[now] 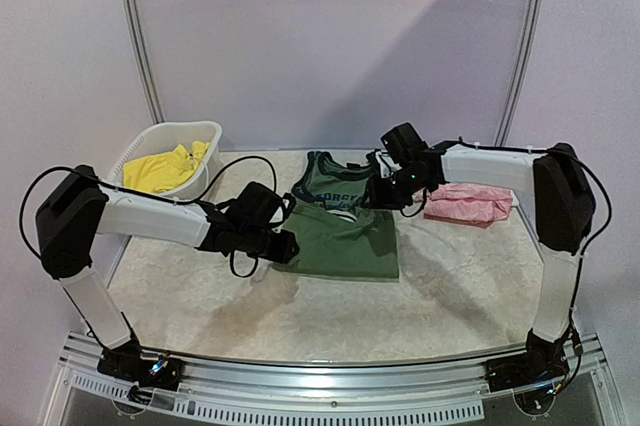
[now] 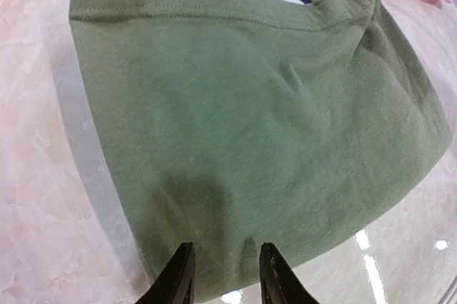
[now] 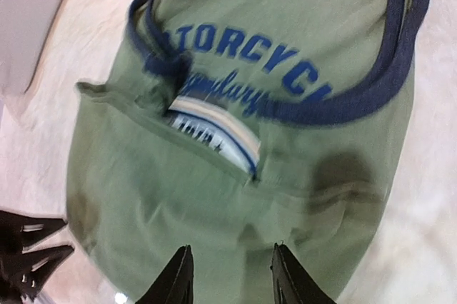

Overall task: Fold and stack the mixed laundry pile
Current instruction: Adjust the 2/3-rectangle-folded tank top at the center of the board.

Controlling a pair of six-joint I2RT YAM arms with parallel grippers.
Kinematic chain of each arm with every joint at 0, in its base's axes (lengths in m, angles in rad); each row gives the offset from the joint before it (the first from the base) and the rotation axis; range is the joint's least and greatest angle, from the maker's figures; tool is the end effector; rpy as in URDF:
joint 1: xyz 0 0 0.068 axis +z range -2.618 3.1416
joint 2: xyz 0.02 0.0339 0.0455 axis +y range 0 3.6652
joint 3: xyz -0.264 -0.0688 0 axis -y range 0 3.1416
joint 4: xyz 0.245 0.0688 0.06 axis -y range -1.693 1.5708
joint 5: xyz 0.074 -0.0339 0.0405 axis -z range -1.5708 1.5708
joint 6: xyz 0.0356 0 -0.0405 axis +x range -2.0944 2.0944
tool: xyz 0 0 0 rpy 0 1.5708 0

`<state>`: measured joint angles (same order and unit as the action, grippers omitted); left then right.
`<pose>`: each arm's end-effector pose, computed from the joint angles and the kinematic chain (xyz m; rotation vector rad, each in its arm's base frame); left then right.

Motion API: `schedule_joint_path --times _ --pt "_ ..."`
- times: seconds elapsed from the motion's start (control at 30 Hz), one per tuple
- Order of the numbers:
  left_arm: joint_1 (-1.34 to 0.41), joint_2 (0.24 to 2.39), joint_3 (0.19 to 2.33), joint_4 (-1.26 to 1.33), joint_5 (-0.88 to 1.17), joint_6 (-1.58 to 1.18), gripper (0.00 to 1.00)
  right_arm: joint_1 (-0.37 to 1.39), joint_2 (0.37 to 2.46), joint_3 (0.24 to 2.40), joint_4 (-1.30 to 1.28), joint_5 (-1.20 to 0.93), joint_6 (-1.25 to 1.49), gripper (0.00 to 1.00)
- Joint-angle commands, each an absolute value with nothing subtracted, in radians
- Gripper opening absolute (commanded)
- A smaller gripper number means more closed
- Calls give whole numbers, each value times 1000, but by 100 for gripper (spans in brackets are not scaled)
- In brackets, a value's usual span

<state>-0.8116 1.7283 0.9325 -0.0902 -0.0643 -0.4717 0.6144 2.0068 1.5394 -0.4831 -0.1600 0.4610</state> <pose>0.2391 -0.2487 0.1563 0.3970 2.4841 -0.4718 0.3568 0.2587 0.2072 -0.2681 2.6093 0.6110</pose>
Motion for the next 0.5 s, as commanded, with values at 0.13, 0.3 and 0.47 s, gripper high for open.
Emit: schedule_joint_path --times 0.13,0.3,0.47 --pt "-815 1709 931 -111 -100 -444 31 785 1878 1341 -357 -200 527 32" --pt "-812 1746 960 -118 -108 -426 31 806 1893 1284 -343 -201 546 24" --pt "-811 1785 964 -107 -103 -431 31 806 1918 1224 -337 -202 557 20"
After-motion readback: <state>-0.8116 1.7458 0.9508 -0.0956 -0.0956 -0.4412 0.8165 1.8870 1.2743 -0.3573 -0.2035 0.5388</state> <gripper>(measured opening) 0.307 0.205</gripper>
